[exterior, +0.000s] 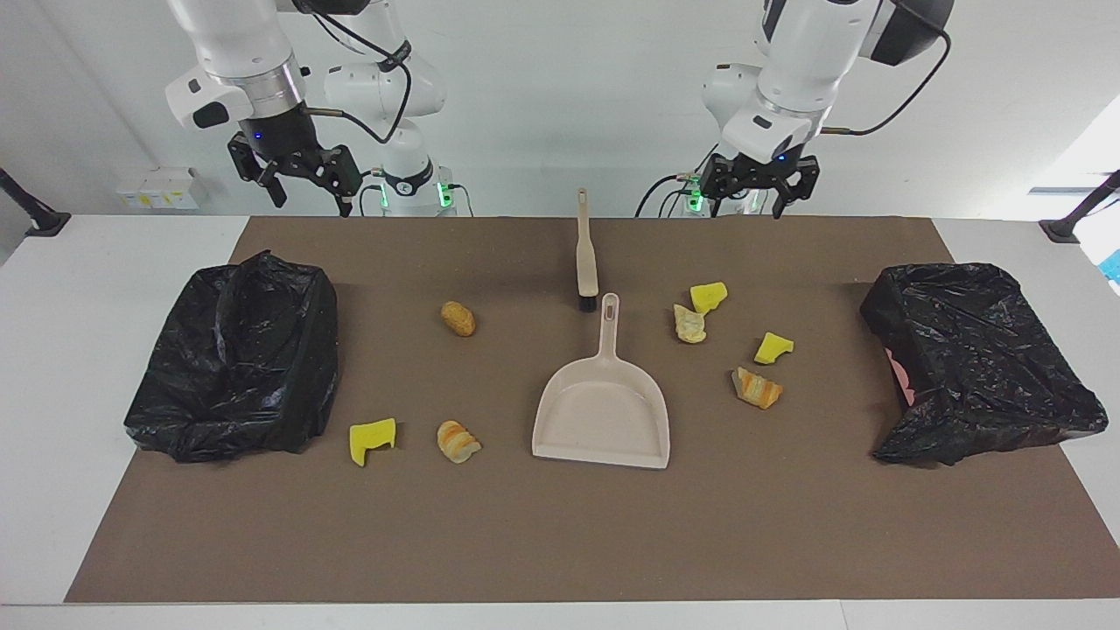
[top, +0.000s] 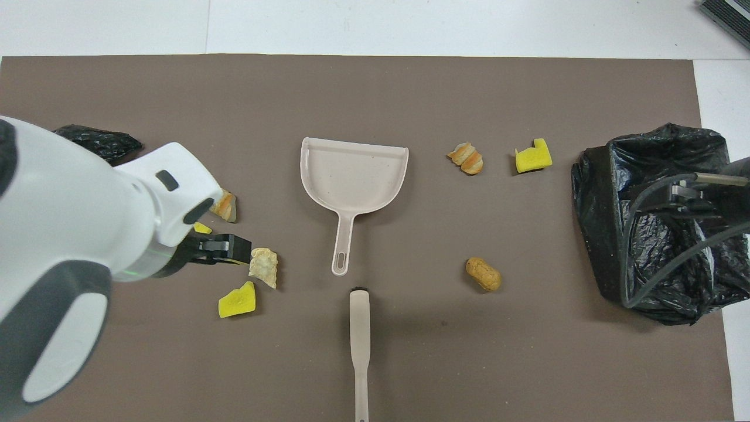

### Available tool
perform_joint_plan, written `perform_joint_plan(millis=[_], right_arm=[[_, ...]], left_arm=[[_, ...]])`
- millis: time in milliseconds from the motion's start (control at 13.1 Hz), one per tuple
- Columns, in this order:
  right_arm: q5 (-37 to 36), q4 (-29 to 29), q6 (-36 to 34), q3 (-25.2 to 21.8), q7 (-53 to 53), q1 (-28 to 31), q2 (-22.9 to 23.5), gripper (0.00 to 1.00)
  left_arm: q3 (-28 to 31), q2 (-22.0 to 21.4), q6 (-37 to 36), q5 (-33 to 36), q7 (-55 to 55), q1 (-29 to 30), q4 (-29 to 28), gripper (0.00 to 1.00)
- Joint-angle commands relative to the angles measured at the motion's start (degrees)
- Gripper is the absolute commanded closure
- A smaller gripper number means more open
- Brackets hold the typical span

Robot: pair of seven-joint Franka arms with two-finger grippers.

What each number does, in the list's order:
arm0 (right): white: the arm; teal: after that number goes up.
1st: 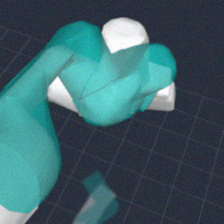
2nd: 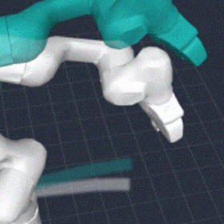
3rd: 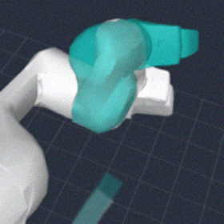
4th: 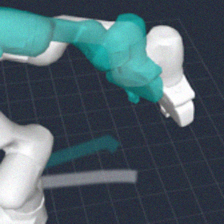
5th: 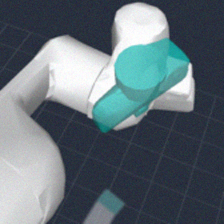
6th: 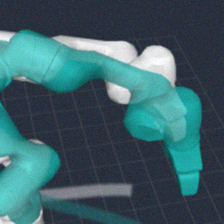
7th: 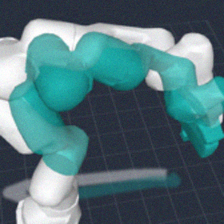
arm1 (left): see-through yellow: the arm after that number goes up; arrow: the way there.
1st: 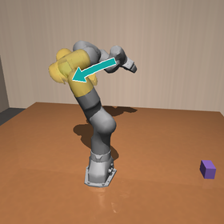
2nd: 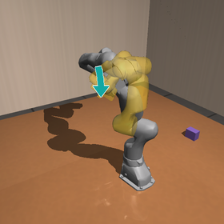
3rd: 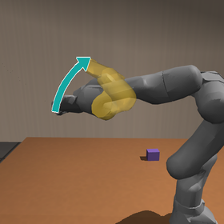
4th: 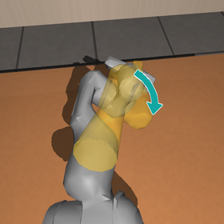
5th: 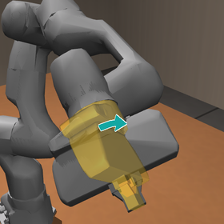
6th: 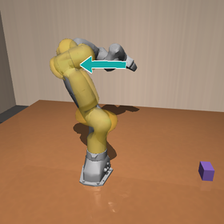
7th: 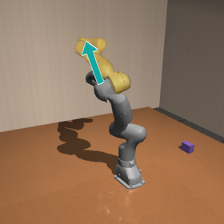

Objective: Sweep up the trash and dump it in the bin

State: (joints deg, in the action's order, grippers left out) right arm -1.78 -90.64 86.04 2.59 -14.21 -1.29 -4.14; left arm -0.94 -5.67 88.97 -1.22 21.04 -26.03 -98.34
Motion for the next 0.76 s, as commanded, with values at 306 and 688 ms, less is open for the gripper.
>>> perform_joint_plan(millis=[306, 688], right_arm=[[2.1, 3.0, 1.3, 1.2, -0.8, -0.5, 3.0, 0.00], [1.7, 9.2, 2.7, 1.2, -10.1, -8.9, 11.5, 0.00]], left_arm=[[1.1, -8.5, 9.8, -2.0, 12.1, -14.0, -16.9, 0.00], [1.1, -9.4, 15.9, -4.1, 14.5, -18.8, -26.4, 0.00]])
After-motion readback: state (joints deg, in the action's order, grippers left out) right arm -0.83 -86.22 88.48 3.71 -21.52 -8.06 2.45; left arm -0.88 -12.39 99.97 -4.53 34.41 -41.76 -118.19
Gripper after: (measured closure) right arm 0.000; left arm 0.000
